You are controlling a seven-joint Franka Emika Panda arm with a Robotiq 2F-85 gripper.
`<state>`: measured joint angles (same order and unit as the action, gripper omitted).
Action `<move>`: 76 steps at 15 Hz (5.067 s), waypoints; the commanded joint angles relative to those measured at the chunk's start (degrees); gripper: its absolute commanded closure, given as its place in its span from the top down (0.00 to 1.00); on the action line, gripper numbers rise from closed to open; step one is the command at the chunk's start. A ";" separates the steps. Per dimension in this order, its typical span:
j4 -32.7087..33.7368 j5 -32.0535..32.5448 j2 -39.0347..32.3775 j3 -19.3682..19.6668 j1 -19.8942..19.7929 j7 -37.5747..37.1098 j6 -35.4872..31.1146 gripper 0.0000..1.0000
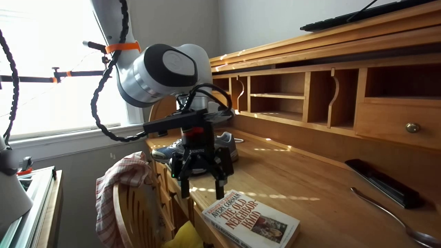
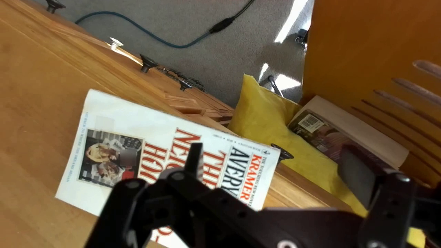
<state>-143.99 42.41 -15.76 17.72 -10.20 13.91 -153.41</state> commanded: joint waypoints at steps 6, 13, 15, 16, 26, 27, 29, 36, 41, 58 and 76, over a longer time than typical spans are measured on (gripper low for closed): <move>-0.62 8.71 1.10 1.00 0.11 -11.70 0.26 1.00; -0.80 17.03 0.18 1.85 0.21 -22.43 -0.81 1.00; -1.00 19.76 0.21 1.77 -0.11 -25.53 -1.21 1.00; -1.07 21.14 0.22 1.74 -0.24 -27.30 -1.38 1.00; -1.33 32.13 -1.58 2.62 0.24 -40.26 -3.44 1.00; -1.23 32.85 -2.06 2.57 0.02 -41.02 -3.96 1.00; -0.86 34.83 -3.12 2.67 0.03 -43.37 -4.38 1.00; 0.52 41.46 -5.71 2.76 0.13 -50.98 -4.13 1.00; 2.00 45.52 -7.54 2.51 -0.02 -55.21 -4.07 1.00; 5.40 52.80 -11.64 1.15 0.15 -64.41 -3.78 1.00; 6.20 54.99 -12.18 0.33 -0.60 -65.48 -4.31 0.30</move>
<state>-138.39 96.07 -26.46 18.11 -10.18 -51.23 -156.15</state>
